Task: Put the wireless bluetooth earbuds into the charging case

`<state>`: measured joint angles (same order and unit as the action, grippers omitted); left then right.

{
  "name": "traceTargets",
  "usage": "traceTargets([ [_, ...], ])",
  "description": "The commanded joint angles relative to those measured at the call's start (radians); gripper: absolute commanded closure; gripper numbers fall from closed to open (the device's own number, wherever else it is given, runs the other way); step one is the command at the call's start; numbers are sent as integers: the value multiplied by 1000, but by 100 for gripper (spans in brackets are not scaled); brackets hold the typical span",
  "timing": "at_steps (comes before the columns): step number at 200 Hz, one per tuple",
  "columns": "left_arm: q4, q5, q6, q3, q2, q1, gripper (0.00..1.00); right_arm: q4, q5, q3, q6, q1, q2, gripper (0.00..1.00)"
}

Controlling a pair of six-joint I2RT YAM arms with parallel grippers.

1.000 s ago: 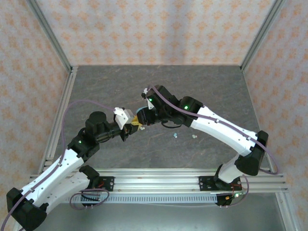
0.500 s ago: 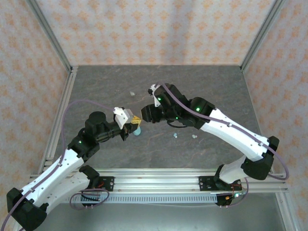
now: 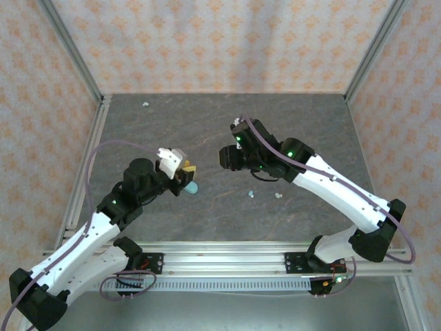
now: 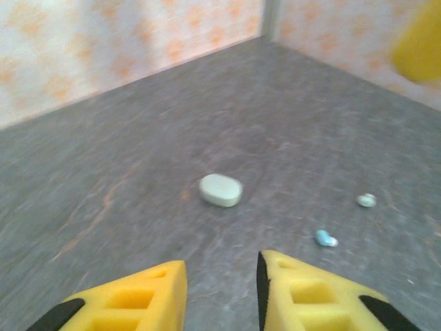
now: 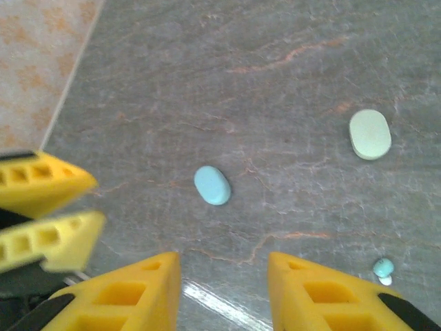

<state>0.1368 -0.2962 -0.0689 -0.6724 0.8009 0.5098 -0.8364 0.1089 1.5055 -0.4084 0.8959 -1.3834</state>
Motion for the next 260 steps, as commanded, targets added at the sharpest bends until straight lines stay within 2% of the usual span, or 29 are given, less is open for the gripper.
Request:
traceTargets([
  [1,122,194,123,-89,55,-66,62,28,-2,-45,-20,-14,27,62],
  [20,201,218,221,-152,127,-155,52,54,12,-84,-22,-27,29,62],
  [35,258,212,291,-207,203,-229,49,80,25,-116,-23,-42,30,61],
  [53,313,180,357,-285,319,-300,48,111,46,-150,-23,-62,20,61],
  [76,369,173,409,-409,485,-349,48,134,52,-166,-11,-71,-19,61],
  [99,413,249,448,-595,696,-390,46,143,70,-158,10,-72,-84,61],
  [119,528,301,527,-870,962,-437,47,163,95,-147,22,-79,-138,60],
  [158,886,259,596,-1696,1583,-509,57,205,142,-143,34,-123,-200,60],
  [180,944,257,669,-2060,1839,-550,57,226,135,-158,30,-162,-210,60],
  [190,889,241,716,-2097,1885,-574,57,236,137,-165,26,-181,-211,60],
  [219,613,201,808,-2002,1906,-630,58,255,109,-189,9,-210,-204,61],
  [260,511,223,799,-2101,2002,-668,57,275,76,-197,-4,-229,-219,61],
])
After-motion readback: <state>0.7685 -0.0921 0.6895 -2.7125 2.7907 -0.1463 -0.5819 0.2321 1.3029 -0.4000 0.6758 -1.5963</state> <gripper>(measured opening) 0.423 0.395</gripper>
